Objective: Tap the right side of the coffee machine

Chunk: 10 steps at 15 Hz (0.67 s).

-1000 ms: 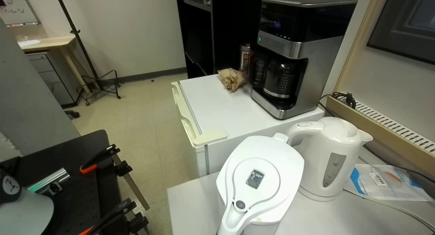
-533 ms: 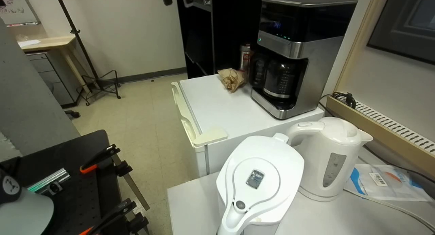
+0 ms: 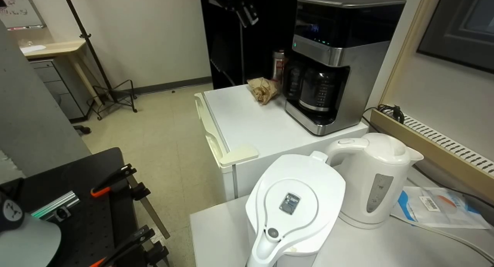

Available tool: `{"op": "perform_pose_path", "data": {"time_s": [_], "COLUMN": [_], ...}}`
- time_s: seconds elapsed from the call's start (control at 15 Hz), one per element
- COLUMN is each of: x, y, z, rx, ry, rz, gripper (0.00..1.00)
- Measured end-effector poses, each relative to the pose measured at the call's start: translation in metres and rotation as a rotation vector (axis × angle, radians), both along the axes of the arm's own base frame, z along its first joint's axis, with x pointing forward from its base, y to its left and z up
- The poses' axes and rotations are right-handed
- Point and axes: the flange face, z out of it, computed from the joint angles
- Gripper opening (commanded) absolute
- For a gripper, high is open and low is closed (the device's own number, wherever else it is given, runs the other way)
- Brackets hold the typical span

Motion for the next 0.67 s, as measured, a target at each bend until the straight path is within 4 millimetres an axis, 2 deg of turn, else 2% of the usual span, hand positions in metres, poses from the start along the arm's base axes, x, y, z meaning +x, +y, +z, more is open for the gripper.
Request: {"op": "perform_pose_path", "data": {"time_s": [0.33, 0.67], "x": [0.018, 0.039], "y": [-0.012, -0.015], "z": [-0.027, -0.05], "rx": [-0.122, -0.163], "ry": [-0.115, -0.166], "rz": [-0.055, -0.113], "gripper": [0.03, 0.03]}}
